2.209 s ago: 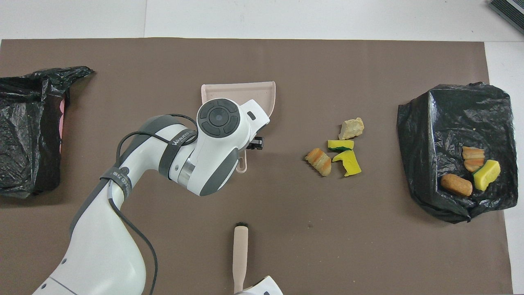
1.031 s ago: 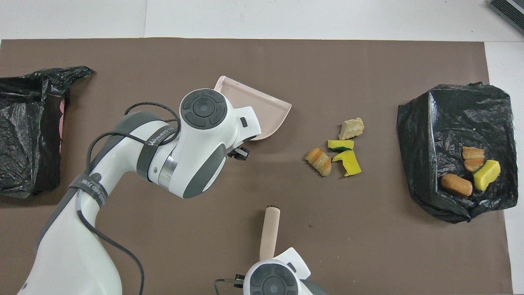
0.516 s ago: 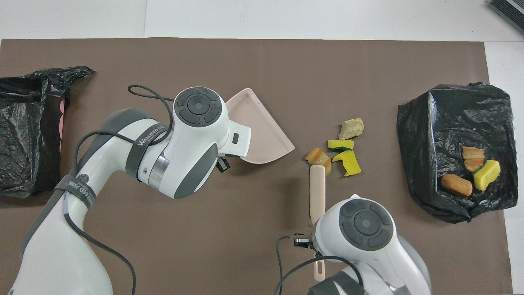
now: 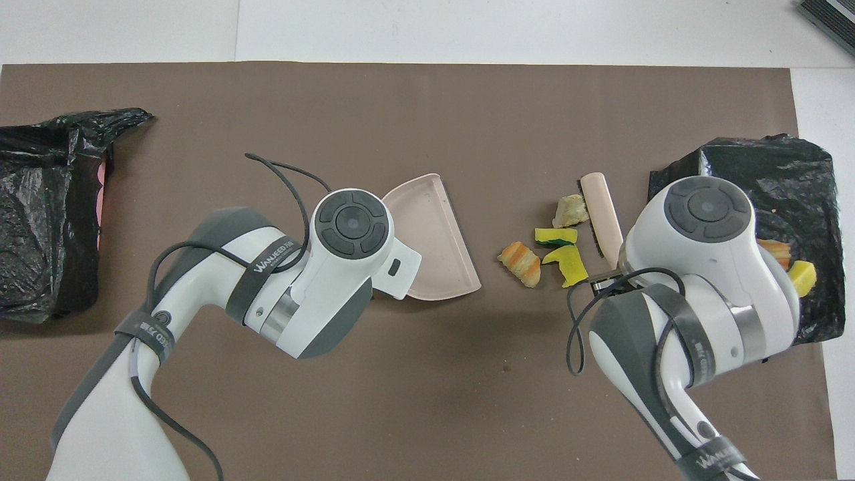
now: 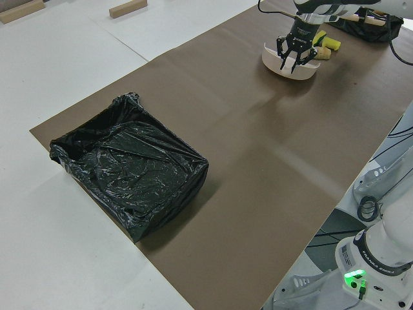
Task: Sweep and dump trash in bin
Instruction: 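Place the dustpan by the crumbs while the right gripper brushes toward it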
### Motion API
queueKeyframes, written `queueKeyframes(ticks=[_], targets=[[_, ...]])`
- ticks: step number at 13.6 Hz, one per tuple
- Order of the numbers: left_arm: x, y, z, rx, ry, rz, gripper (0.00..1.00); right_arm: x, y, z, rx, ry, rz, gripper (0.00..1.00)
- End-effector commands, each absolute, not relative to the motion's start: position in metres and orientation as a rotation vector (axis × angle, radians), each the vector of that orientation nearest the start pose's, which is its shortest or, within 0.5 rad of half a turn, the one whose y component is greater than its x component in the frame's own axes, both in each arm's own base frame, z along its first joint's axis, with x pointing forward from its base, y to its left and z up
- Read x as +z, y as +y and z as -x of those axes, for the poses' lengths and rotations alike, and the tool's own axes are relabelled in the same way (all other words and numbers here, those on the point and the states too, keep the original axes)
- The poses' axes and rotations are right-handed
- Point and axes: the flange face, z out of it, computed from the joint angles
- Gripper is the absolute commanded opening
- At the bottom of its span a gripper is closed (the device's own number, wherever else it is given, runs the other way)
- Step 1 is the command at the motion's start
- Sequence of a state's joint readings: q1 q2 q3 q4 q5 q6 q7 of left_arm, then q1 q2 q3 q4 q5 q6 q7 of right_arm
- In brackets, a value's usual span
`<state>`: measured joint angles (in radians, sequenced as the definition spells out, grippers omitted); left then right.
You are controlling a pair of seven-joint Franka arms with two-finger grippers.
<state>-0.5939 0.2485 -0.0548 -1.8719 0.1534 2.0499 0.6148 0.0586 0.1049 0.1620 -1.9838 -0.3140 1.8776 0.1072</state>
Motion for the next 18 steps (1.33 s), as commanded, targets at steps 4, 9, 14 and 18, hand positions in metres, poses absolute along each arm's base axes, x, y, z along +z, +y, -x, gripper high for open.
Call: queueKeyframes(ticks=[4,9,14,18], targets=[[0.376,-0.354,-0.462,0.096,1.914,2.308,0.0,0.369,0.066,-0.573,0.303,-0.644,3.488,0.0],[0.372,-0.353,-0.455,0.1,1.922,2.302,0.0,0.337,0.113,-0.531,0.488,-0.469,3.386,0.0],[0.366,-0.345,-0.45,0.094,1.919,2.309,0.0,0.318,0.144,-0.505,0.6,-0.33,3.265,0.0],[0.364,-0.343,-0.453,0.065,1.919,2.313,0.0,0.315,0.17,-0.494,0.652,-0.169,3.144,0.0]])
